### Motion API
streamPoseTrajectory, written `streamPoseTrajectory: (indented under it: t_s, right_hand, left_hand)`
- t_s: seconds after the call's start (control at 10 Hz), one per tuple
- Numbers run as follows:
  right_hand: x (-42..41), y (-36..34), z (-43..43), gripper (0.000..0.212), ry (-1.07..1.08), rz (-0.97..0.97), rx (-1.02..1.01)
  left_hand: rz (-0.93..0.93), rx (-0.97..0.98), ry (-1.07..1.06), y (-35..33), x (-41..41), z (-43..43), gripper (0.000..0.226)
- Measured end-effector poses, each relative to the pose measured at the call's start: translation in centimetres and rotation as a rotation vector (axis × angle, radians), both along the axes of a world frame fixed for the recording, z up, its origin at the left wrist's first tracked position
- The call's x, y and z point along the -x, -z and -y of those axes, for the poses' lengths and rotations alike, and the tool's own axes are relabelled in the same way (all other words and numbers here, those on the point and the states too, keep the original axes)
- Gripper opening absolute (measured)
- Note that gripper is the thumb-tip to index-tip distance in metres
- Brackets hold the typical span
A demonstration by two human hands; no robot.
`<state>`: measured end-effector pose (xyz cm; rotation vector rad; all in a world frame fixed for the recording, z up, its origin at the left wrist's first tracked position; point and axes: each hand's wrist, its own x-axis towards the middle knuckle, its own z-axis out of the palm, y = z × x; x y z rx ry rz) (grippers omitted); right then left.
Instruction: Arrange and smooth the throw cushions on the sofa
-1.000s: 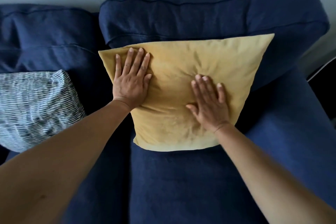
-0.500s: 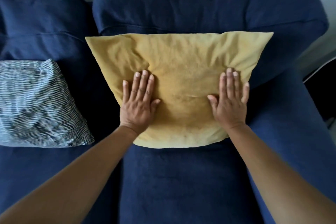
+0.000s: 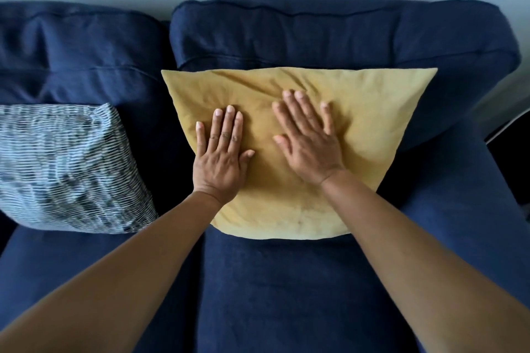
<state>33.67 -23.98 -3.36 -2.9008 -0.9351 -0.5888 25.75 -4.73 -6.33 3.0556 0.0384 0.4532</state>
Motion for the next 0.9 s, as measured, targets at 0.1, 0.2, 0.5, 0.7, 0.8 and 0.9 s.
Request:
streamPoseTrajectory:
  t_s: [0.1, 0.2, 0.5, 0.7, 0.8, 0.9]
  right_hand:
    - [-1.9, 0.6, 4.7, 0.061, 0.231, -0.077, -0.046]
    - [-2.2, 0.6, 8.1, 0.062, 0.433, -0.122, -0.074]
    - [-1.0, 0.0, 8.5, 0.064, 0.444, -0.182, -0.058]
    - [-0.5, -1.3, 9.9, 0.067, 0.498, -0.299, -0.011]
    - [0.3, -3.0, 9.9, 0.069, 0.489, -0.372, -0.025]
    - [1.1, -6.4, 9.5, 0.070, 0.464, -0.340, -0.157]
  left_hand:
    - [-0.051, 0.021, -0.083, -1.1, -0.5, -0.5, 0.070]
    - [-0.023, 0.087, -0.163, -3.1, -0.8, 0.7, 0.071]
    - [-0.121, -0.140, 0.125, -5.2, -3.1, 3.7, 0.072]
    - [-0.216, -0.189, -0.111, -6.7, -2.2, -2.9, 0.072]
    - [-0.227, -0.145, -0.141, -8.7, -1.3, -2.8, 0.074]
    - [-0.143, -0.088, -0.169, -11.1, 0.0, -2.0, 0.073]
